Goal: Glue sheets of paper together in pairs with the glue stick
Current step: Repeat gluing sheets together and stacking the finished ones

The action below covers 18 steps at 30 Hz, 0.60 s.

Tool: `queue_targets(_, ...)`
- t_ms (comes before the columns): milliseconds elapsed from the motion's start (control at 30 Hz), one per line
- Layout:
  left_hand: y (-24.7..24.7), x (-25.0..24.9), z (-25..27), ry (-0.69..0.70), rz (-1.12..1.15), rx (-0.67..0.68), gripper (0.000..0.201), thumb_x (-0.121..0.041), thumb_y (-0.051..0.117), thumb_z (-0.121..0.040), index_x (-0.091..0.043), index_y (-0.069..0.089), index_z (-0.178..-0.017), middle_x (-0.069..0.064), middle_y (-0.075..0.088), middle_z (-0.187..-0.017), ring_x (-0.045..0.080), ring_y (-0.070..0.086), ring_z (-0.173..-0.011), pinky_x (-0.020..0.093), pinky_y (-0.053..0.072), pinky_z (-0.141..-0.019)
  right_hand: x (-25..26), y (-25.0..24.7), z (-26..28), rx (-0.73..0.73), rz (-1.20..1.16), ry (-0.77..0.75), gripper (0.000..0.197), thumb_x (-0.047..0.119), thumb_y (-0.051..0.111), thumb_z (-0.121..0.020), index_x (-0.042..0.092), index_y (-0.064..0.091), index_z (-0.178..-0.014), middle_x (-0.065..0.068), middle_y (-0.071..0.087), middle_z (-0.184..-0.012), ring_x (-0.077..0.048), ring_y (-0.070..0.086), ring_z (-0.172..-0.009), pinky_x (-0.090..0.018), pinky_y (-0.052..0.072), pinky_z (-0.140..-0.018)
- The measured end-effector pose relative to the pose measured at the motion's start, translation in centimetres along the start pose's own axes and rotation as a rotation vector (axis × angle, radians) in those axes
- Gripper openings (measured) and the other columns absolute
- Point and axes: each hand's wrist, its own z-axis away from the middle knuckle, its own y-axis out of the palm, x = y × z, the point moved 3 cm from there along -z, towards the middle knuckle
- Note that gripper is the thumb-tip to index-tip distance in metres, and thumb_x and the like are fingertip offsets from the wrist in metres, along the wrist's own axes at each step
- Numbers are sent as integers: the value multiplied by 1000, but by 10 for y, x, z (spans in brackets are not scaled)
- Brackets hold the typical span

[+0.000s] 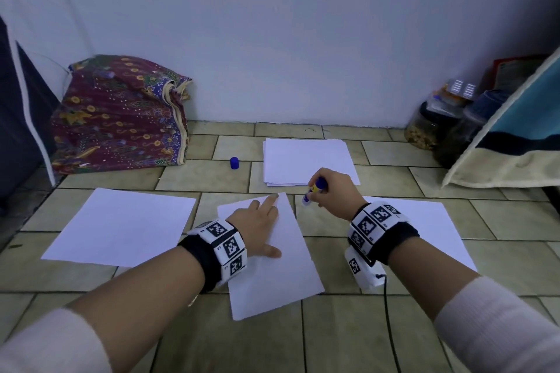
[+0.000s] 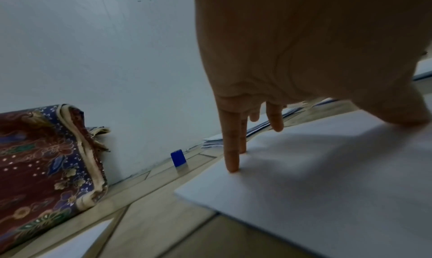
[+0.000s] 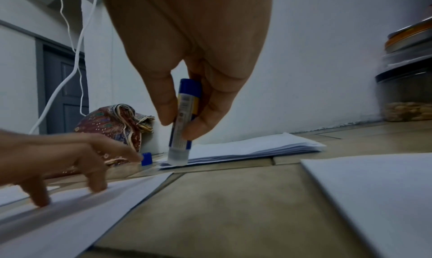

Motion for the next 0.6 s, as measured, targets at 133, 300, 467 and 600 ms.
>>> queue_targets(133,-5,2,-6,-73,-13,8,91,-68,54,-81,-5,29,-143,9,26,-151,23,29,-133,39,42,-95,16,15,-13,27,15,-26,10,11,64,-86,13,59,-94,-4,56,-94,-22,57,-86,-30,49,-74)
queue_targets(300,0,3,-9,-138,68,22,97,-63,61,-80,-3,23,-145,8,25,-150,21,24,-137,39,42,-101,41,29,-28,94,127,-94,20,7,64,-86,5,63,-106,-9,63,-104,-16,52,-90,-20,41,-74)
queue_targets(467,-3,1,-8,-129,100,48,98,-57,62,-83,1,17,-148,12,19,-155,24,22,-141,39,35,-108,56,44,-38,147,256,-101,21,5,58,-89,7,56,-110,-11,64,-106,-20,55,-86,-22,45,-69)
queue_targets(600,-3,2,-7,-115,102,40,98,-56,61,-84,2,16,-148,14,18,-155,26,21,-141,37,29,-110,66,45,-41,205,394,-129,21,5,63,-86,4,60,-107,-13,62,-109,-25,58,-97,-29,47,-74)
